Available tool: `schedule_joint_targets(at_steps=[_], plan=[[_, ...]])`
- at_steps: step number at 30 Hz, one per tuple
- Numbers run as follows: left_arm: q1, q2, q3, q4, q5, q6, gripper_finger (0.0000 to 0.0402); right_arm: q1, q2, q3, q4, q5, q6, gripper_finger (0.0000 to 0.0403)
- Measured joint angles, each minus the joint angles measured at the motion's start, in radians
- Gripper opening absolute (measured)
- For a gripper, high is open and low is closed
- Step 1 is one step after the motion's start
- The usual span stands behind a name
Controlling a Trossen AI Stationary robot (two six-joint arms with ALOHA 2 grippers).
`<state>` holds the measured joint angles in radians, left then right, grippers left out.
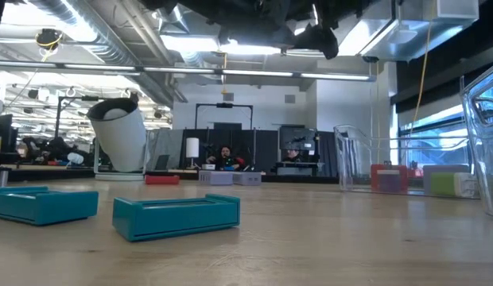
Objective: Pick & Place Office items
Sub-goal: Put the pink charger adapter into the top transparent bin
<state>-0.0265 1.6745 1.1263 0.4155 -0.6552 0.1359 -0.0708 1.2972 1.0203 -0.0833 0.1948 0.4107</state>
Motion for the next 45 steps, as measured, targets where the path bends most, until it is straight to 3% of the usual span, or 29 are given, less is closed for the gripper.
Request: schedule_joint_targets(at_steps=[10, 18, 28, 38, 45], plan=[[0.000, 0.000, -0.002, -0.003, -0.006, 0.099, 0.0206, -0.002, -0.002, 0.000, -0.023, 0.012, 0.090, 0.0177], [-0.001, 0.000, -0.002, 0.022, -0.016, 0.247, 0.0207, -0.005, -0.003, 0.001, -0.029, -0.004, 0.190, 0.0130], [-0.002, 0.000, -0.002, 0.024, -0.028, 0.246, 0.0217, -0.028, -0.003, 0.002, -0.037, -0.070, 0.229, 0.0124], [0.000, 0.000, -0.001, 0.036, 0.034, 0.122, 0.0264, -0.058, -0.009, 0.001, -0.071, -0.155, 0.232, 0.0124], [0.004, -0.004, 0.004, 0.050, -0.034, 0.058, 0.0297, -0.127, -0.099, -0.004, -0.266, -0.173, 0.149, 0.0124]])
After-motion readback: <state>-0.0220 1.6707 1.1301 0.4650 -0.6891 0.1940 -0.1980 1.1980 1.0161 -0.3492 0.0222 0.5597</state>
